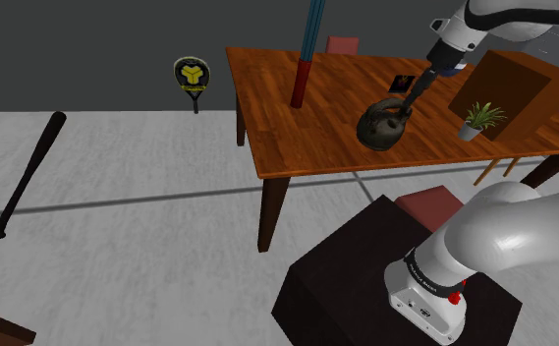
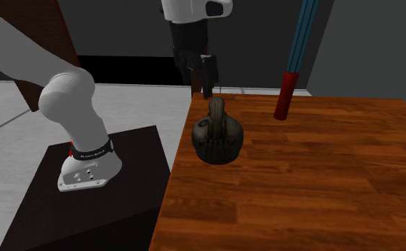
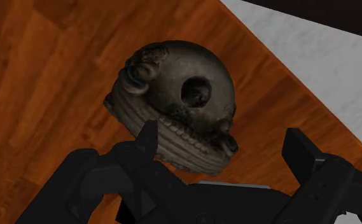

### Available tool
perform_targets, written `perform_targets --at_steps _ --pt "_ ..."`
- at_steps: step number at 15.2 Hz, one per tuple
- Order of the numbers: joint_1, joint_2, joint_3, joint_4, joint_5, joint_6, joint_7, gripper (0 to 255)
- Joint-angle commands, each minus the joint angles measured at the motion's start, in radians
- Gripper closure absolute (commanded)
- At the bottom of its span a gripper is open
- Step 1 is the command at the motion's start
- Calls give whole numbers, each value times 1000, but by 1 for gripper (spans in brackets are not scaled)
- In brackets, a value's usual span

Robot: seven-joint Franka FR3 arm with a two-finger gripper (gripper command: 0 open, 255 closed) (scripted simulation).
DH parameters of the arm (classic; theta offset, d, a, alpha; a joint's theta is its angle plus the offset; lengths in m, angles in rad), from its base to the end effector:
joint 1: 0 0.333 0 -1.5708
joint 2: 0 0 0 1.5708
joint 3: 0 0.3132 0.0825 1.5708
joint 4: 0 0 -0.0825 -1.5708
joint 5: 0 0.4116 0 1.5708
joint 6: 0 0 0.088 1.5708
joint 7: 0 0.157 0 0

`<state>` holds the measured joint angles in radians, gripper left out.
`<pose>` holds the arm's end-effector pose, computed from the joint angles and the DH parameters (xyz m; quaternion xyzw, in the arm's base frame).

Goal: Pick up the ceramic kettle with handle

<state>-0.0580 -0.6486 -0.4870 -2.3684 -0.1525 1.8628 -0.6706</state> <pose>0.3452 -0.2389 0.4759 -0.9895 -0.1186 -0.0745 0.0347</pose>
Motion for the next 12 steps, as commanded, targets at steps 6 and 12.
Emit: perform_targets --at_steps 6,12 --pt "66 180 -225 78 82 120 -220 0" --pt "70 203 -250 16 87 202 -241 0"
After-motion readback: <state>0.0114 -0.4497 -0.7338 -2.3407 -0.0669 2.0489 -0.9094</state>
